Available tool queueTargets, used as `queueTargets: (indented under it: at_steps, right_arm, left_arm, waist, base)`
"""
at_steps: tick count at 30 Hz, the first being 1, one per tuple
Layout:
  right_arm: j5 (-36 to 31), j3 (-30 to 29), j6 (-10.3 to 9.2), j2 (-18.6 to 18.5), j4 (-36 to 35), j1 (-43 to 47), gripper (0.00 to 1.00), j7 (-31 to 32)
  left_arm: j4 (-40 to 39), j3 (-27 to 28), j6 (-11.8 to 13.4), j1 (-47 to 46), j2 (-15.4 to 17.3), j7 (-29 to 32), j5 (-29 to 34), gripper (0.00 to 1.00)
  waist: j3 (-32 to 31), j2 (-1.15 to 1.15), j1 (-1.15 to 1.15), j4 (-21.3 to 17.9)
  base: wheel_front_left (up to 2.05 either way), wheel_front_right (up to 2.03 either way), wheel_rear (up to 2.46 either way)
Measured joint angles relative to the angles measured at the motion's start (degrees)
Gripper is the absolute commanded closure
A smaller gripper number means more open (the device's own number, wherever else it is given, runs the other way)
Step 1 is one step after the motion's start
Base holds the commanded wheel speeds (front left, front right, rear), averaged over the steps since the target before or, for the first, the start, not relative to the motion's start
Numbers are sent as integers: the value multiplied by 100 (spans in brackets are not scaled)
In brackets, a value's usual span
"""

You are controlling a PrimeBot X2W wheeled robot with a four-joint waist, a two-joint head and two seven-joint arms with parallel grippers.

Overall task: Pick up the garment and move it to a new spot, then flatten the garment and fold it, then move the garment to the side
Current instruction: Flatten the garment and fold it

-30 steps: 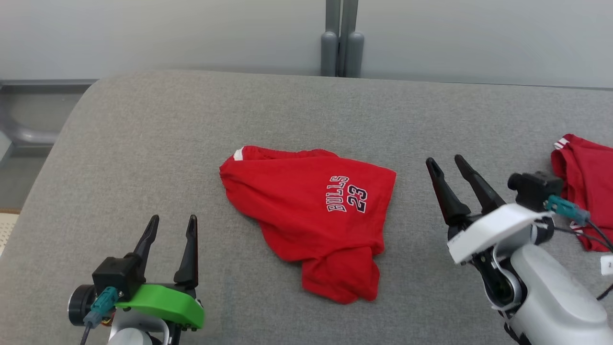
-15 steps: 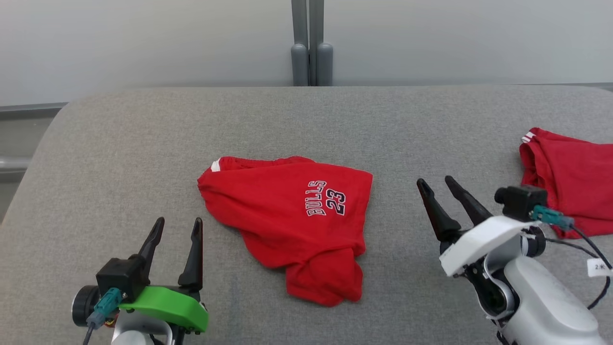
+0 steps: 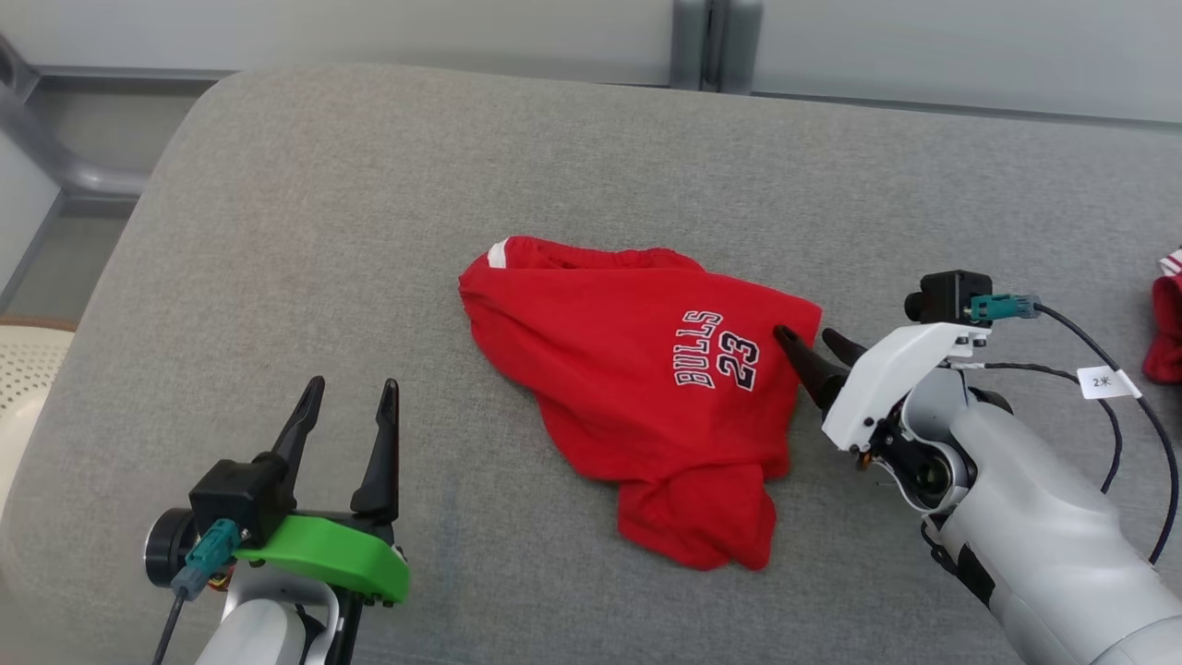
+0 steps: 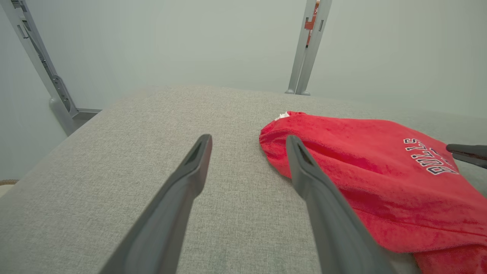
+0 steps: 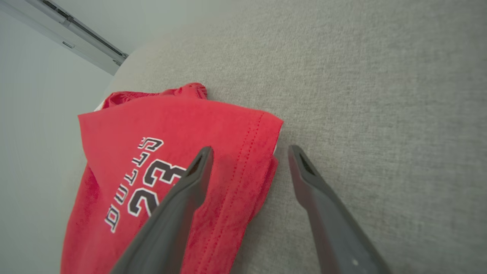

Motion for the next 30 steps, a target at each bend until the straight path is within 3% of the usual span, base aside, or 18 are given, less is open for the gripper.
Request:
queueTargets:
  at_steps: [2,3,4,5,10,16,21,29,30]
  right_arm:
    - [142,140,0,29,129,-55,0,155]
    - [245,174,0,30,192,-73,38,183]
    - [304,221,0,21,241,-100,60,188]
    - [332,264,0,9,246,-127,100,148]
    - [432,421,0,-176,162,-306,100,-352]
    - [482,245,1,-744,155,-883,100,-1059]
    - [391,56,0,-1306,612,-1414,100,-1318]
    - [-179,-7,0,-1648,1823,-2242,100,-1645]
    - [-263,22,1,-1631,1911,-2309,80,-1688]
  left_arm:
    - [26,3,-4,-9,-2,-20,0,0]
    - [40,3,-4,-17,-4,-23,0,0]
    - [52,4,-4,-23,-7,-24,0,0]
    - [62,3,-4,-27,-10,-30,0,0]
    - [99,15,-3,-27,-13,-57,-1,0]
    - [38,-70,-23,-80,-46,-70,0,0]
    - [47,-124,-30,-164,-120,-74,2,0]
    - [98,-137,-79,-338,-194,-112,19,0]
    - [101,-133,-81,-349,-196,-121,20,0]
  waist:
    - [84,0,0,112]
    - [124,0,0,168]
    - [160,0,0,219]
    - [183,0,0,257]
    - [234,0,0,345]
    - [353,0,0,299]
    - [605,0,0,371]
    - [1010,0,0,563]
    - [1045,0,0,577]
  base:
    - [0,0,0]
    - [0,0,0]
    - [0,0,0]
    - [0,0,0]
    - [0,0,0]
    - [0,0,0]
    - [0,0,0]
    - [0,0,0]
    - [0,0,0]
